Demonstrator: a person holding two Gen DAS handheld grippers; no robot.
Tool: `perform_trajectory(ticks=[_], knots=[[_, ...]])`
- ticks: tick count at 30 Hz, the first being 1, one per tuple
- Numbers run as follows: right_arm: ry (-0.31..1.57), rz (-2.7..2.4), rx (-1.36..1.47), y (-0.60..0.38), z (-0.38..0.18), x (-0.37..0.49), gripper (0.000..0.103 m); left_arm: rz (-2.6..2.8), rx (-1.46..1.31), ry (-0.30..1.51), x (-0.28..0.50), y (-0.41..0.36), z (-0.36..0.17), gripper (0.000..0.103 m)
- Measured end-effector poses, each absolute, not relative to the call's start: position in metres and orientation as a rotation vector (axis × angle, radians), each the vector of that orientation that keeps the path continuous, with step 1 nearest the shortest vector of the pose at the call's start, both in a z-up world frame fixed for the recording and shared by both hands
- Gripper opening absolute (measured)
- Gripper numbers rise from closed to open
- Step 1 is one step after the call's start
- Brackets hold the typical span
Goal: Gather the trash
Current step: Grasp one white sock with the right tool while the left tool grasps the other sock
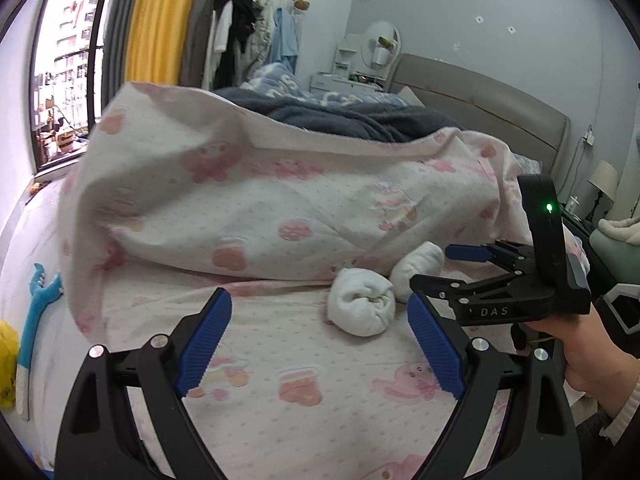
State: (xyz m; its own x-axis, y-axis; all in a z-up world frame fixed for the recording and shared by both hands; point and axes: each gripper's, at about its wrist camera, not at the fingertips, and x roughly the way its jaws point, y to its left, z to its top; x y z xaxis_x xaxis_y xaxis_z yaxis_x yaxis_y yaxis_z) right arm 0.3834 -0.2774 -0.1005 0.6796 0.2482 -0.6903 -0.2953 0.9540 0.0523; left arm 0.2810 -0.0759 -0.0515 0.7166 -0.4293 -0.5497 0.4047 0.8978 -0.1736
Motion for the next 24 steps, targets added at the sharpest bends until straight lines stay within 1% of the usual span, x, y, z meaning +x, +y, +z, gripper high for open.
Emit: perform_trajectory(ticks=[1,3,5,12,14,17,20,22,24], knots=[[0.767,0.312,-0.062,-0.279,-0.102,0.384,0.089,-0.468,-0.037,0.624,0.282,-0.079,-0.053,0.091],[0.772,0.333,-0.061,-0.282,-0.104,0.385,0.085,-0.486,-0.03,0.643,0.286,-0.086,-0.058,0.091],[0.78,0.356,-0.061,-0.283,-0.106,0.385,0.077,-0.499,-0.025,0.66,0.289,-0.092,-0.062,0.091],[0.792,0.417,-0.056,-0.286,-0.11,0.387,0.064,-0.539,-0.004,0.718,0.301,-0.111,-0.076,0.091],[0.794,0.434,-0.056,-0.284,-0.11,0.388,0.056,-0.544,0.006,0.735,0.303,-0.117,-0.082,0.09],[0.793,0.454,-0.05,-0.288,-0.108,0.387,0.05,-0.552,0.015,0.749,0.305,-0.122,-0.088,0.089],[0.79,0.468,-0.028,-0.294,-0.105,0.385,0.048,-0.551,0.02,0.763,0.308,-0.126,-0.093,0.088],[0.782,0.47,-0.022,-0.296,-0.102,0.383,0.048,-0.54,0.025,0.774,0.31,-0.128,-0.096,0.084],[0.772,0.473,-0.014,-0.3,-0.098,0.381,0.048,-0.534,0.029,0.78,0.312,-0.131,-0.099,0.082]])
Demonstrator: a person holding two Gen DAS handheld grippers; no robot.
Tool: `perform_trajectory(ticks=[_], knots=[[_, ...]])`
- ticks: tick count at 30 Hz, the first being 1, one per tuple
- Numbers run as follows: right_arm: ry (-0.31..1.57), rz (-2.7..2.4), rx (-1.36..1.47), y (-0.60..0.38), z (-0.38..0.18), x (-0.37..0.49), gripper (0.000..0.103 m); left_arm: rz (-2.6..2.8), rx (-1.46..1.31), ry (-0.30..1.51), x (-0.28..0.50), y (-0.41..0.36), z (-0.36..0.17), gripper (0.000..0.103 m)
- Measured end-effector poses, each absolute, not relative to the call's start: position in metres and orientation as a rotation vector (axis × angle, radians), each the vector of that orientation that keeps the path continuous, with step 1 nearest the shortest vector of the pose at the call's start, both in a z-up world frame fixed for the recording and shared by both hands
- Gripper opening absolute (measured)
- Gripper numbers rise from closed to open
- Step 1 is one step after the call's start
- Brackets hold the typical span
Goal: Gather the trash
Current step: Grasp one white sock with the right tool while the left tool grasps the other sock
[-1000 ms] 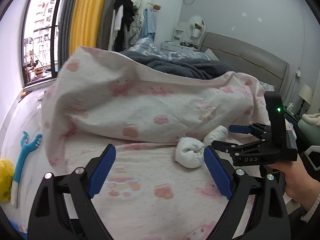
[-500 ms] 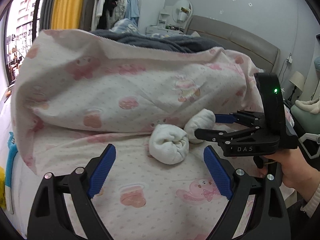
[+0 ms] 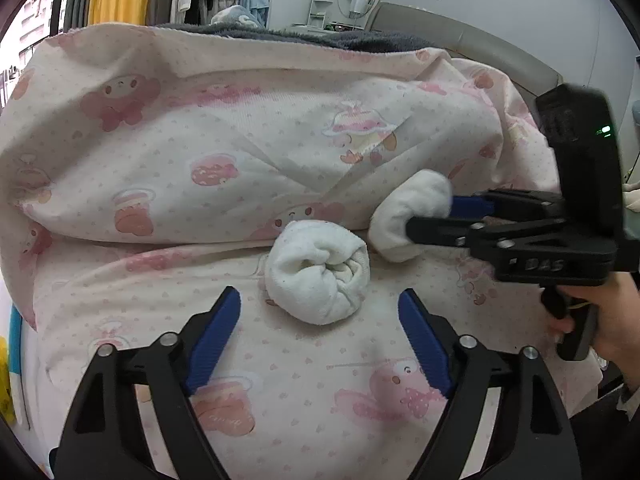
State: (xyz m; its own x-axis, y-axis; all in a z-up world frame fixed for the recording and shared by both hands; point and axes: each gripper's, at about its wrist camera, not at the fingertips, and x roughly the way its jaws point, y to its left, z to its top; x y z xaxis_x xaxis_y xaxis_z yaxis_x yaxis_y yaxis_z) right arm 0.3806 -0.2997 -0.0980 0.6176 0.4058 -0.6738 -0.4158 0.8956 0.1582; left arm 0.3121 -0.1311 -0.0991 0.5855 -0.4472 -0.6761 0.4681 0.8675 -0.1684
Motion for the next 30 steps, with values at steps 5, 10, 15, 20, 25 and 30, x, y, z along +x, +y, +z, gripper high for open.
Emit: perform_trajectory(ticks=[5,10,15,20,25,30], knots=[[0.75,0.473,0.005,-0.311,-0.089,0.374,0.048,-0.529,0.045,0.786,0.317,-0.141,-0.103,0.078],[0.745,0.472,0.009,-0.321,-0.084,0.368,0.048,-0.5,0.059,0.819,0.328,-0.15,-0.113,0.067],[0.754,0.469,0.012,-0.322,-0.084,0.365,0.048,-0.491,0.046,0.842,0.332,-0.148,-0.117,0.053],[0.753,0.468,0.023,-0.32,-0.076,0.352,0.048,-0.504,0.038,0.813,0.321,-0.138,-0.108,0.045],[0.735,0.464,0.043,-0.315,-0.065,0.334,0.048,-0.479,0.037,0.775,0.298,-0.121,-0.094,0.045],[0.729,0.447,0.023,-0.299,-0.057,0.311,0.048,-0.4,0.047,0.749,0.273,-0.1,-0.078,0.045]])
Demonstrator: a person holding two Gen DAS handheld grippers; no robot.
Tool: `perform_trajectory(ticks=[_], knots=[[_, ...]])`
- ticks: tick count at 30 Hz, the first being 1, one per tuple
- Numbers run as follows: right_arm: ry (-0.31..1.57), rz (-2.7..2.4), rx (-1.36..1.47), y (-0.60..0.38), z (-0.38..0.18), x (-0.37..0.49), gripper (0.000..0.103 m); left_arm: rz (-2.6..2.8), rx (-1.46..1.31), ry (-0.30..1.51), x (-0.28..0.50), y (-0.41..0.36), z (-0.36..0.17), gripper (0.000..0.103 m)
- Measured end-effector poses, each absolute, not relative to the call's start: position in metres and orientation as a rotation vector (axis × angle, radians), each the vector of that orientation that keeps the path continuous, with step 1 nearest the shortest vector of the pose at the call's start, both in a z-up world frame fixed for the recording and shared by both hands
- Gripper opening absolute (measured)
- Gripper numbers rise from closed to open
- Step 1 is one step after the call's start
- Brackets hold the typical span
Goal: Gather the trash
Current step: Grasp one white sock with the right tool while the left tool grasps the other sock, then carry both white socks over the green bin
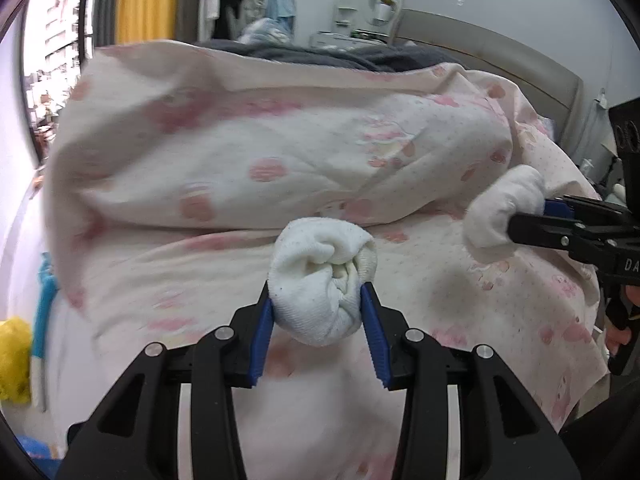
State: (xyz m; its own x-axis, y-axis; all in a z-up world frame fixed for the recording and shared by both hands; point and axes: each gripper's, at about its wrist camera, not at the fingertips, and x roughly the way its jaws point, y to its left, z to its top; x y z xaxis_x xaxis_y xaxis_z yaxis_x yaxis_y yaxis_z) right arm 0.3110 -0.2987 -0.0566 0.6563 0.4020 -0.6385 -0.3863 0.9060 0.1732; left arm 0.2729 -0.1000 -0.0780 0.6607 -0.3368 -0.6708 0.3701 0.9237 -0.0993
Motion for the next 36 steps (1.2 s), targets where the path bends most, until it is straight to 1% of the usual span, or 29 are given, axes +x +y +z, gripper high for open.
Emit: perform_trajectory(ticks=[8,15,22,29,36], knots=[[0.732,0.415,0.012,-0.277,-0.056,0.271,0.048,-0.328,0.028,0.684,0.223,-0.072,-0.057,0.045],[0.699,0.411,0.05,-0.246,-0.051,0.235,0.048,-0.254,-0.003,0.67,0.174,-0.034,-0.064,0.045],[0.665,0.381,0.096,-0.226,-0.042,0.212,0.048,-0.174,-0.038,0.702,0.145,0.011,-0.077,0.045],[0.634,0.388,0.05,-0.203,-0.029,0.199,0.048,-0.082,-0.069,0.734,0.13,0.055,-0.084,0.045],[0.649,0.429,-0.006,-0.166,-0.031,0.2,0.048,-0.009,-0.11,0.798,0.128,0.093,-0.1,0.045]])
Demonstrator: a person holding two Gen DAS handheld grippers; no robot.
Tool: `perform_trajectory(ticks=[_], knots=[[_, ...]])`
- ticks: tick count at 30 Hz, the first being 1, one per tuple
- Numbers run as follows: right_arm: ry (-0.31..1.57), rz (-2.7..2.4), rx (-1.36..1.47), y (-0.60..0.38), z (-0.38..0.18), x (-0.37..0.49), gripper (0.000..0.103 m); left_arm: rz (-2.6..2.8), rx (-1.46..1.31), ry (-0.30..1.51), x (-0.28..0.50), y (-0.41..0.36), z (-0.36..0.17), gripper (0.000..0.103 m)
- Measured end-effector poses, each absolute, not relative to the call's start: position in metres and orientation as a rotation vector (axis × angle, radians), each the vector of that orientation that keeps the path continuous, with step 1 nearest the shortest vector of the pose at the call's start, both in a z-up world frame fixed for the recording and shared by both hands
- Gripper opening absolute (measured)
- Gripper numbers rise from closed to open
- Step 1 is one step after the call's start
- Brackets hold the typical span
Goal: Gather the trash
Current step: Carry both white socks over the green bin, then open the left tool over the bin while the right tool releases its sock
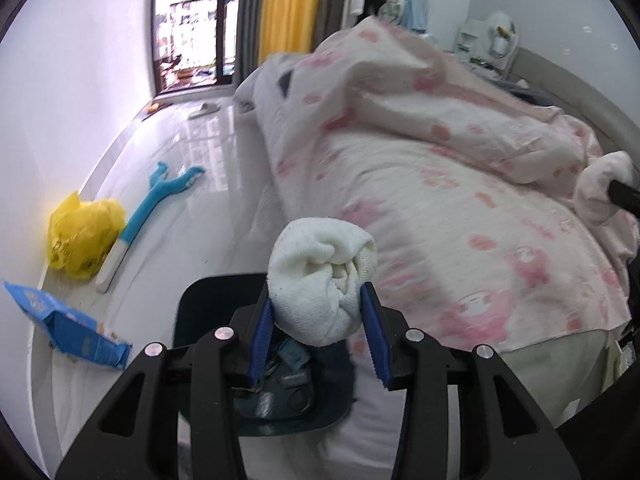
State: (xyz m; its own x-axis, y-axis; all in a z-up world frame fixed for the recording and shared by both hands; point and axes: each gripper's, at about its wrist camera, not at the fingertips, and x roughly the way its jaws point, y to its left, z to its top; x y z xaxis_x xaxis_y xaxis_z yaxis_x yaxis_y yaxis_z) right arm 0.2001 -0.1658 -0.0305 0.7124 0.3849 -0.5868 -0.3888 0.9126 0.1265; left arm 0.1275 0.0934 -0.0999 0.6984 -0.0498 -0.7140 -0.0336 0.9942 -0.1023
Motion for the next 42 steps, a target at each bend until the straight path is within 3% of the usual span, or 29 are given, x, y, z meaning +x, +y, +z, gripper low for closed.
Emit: perform_trajectory(ticks=[29,32,34,36,40,42], knots=[[0.773,0.642,-0.093,-0.007,-0.062,0.211,0.048,0.056,-0.195,1.121,0.137,0.163,-0.19,0.046],[0.797,0.655,-0.096,0.009,-0.07,0.215,0.048,0.045,-0.23,1.144,0.138,0.168,-0.197,0.05],[0.816,0.66,-0.098,0.02,-0.076,0.219,0.048,0.049,-0.238,1.142,0.137,0.173,-0.198,0.066],[0.838,0.666,-0.103,0.032,-0.084,0.223,0.048,0.04,-0.254,1.133,0.133,0.178,-0.197,0.074],[0.892,0.662,-0.113,0.047,-0.101,0.232,0.048,0.065,-0.264,1.089,0.124,0.194,-0.189,0.087],[0.912,0.659,-0.113,0.053,-0.11,0.235,0.048,0.083,-0.269,1.047,0.117,0.204,-0.181,0.088]])
